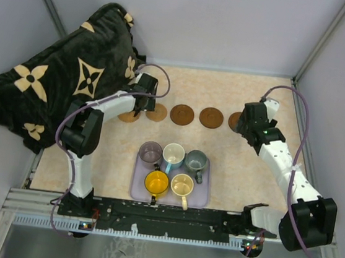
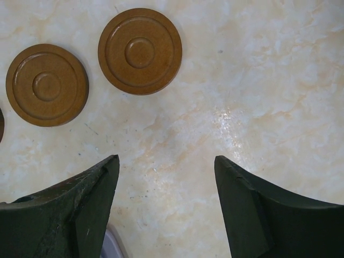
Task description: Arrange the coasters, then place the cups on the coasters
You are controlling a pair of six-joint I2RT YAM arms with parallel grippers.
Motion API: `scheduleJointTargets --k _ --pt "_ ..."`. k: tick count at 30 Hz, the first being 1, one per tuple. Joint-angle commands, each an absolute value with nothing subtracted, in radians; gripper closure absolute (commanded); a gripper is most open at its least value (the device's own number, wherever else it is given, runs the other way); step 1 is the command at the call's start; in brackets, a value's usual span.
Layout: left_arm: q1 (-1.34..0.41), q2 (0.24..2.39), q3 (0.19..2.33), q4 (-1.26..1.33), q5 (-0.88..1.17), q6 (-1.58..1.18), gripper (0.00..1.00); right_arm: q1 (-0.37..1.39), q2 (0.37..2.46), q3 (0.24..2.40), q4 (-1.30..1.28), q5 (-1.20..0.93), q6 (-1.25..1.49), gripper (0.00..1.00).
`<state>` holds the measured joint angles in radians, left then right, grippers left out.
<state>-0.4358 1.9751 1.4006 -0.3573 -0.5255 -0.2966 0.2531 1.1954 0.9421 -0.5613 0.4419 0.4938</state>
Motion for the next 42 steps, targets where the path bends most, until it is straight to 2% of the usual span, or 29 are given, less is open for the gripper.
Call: scheduleJointTargets --k 1,12,42 --pt "-0.450 1.985 1.451 -0.305 -0.515 -0.224 0.01 0.253 1.162 0.938 -0.520 0.422 0.512 0.28" --pt "-0.467 2.043 1.493 -0.306 -0.463 -0.157 0.01 0.253 1.170 0.948 -0.509 0.407 0.518 0.28" --pt "-0.510 2.113 1.512 -0.408 -0.609 -0.132 0.01 0.253 1.201 0.950 -0.482 0.381 0.519 0.28"
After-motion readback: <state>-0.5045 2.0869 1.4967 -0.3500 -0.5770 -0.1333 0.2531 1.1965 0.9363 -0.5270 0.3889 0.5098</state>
